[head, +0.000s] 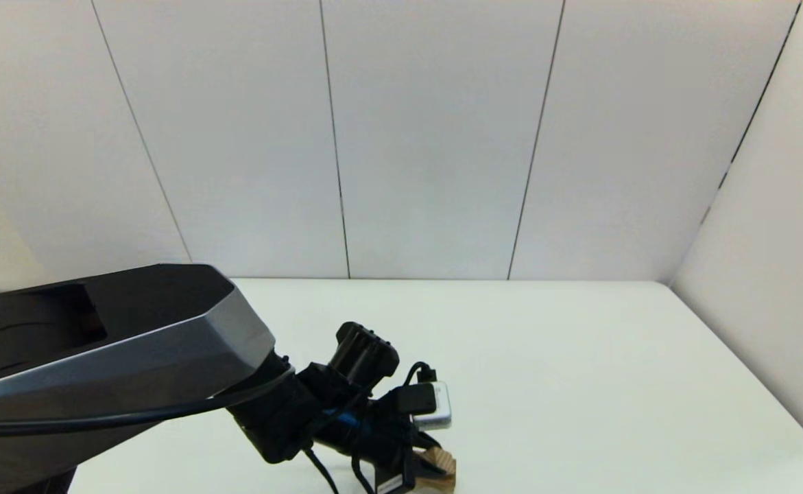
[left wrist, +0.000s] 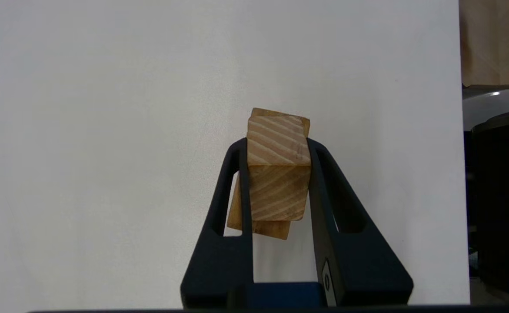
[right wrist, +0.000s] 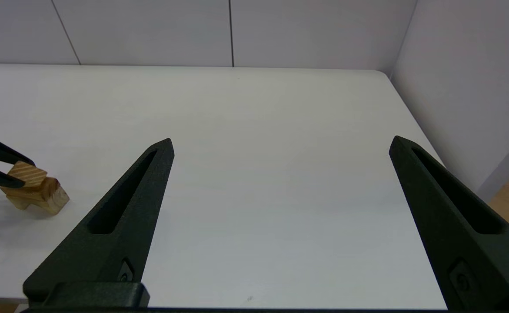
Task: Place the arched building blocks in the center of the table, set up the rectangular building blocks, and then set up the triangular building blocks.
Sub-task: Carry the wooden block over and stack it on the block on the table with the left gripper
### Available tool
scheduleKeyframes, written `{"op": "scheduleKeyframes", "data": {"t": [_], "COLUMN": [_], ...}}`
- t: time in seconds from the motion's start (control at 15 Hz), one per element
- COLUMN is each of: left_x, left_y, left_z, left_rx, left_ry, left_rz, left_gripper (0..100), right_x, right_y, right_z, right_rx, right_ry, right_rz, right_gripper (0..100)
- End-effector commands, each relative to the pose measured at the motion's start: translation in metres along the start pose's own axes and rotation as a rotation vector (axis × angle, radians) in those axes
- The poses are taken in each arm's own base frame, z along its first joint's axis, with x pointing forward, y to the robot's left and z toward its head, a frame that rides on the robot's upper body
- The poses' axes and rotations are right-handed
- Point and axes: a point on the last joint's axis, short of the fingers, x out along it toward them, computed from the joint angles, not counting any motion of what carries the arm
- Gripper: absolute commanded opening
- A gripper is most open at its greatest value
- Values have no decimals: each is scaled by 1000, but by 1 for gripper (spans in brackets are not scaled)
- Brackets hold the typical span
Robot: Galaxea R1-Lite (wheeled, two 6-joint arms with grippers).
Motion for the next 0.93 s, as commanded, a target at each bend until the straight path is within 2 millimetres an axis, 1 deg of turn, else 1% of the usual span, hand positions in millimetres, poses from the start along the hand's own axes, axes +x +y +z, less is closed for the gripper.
{"op": "scheduleKeyframes", "data": {"t": [0.07, 0.93], "left_x": [3, 3], "left_y": [1, 5], "left_z": [-5, 2], "left_rx": [0, 14], "left_ry": [7, -5], "left_rz": [-7, 6], "left_gripper": [0, 0], "right_x": [0, 0], "right_y": [0, 0], "right_z": [0, 0], "right_rx": [-1, -1], "right_ry": [0, 0], "right_rz": [0, 0], "right_gripper": [100, 100]}}
